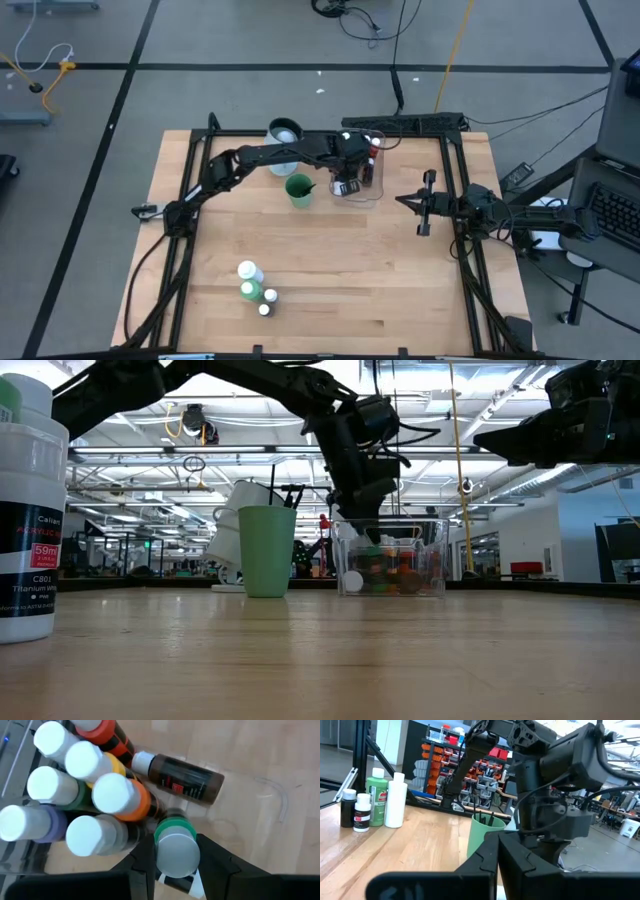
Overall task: Pick & Place Paint Supplies
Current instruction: Put the green paint bottle into the transparent bin, then put the black paint bottle into the transparent bin
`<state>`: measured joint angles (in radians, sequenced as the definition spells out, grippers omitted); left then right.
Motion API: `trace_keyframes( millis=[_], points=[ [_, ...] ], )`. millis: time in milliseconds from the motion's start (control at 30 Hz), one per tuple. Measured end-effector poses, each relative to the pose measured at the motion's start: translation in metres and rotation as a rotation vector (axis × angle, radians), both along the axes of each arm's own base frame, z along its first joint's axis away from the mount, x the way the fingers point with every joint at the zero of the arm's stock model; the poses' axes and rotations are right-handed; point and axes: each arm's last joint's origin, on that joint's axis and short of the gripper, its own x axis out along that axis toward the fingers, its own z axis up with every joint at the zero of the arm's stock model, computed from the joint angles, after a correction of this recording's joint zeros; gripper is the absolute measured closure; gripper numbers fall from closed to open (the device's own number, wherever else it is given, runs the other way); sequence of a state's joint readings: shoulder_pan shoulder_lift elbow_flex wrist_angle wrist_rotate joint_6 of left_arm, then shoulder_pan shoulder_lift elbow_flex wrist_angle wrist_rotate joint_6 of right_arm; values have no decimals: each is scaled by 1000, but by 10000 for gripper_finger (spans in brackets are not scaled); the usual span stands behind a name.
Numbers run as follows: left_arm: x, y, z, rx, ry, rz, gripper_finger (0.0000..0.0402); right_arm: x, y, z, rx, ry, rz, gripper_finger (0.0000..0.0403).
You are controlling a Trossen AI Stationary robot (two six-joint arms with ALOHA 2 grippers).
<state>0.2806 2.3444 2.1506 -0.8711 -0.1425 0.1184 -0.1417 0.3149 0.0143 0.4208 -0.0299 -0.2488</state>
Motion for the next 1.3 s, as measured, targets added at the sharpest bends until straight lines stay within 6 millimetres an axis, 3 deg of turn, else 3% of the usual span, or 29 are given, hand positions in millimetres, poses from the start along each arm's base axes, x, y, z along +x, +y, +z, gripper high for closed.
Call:
trace_keyframes(
  millis=[100,400,633,867,967,1067,1167,1300],
  points=[
    [2,1,-4,3,-2,-1,299,0,0,0,1,2,0,401],
    [3,2,-9,8,8,16,225,0,0,0,1,3,0,401],
    [4,4,-6,54,-7,16,222,0,0,-1,0,6,0,401],
    [3,-2,4,46,-24,6,252,0,0,-1,-1,7,-1,401],
    [-5,-16,30,46,-34,-42,278,0,0,-1,-1,8,-1,401],
    [-26,-38,75,46,-56,-70,327,0,0,-1,0,9,-2,401],
    [-64,-68,131,27,-86,-68,385,0,0,-1,4,11,0,401],
    [-126,-111,187,77,-113,3,389,0,0,-2,31,12,3,401]
  ],
)
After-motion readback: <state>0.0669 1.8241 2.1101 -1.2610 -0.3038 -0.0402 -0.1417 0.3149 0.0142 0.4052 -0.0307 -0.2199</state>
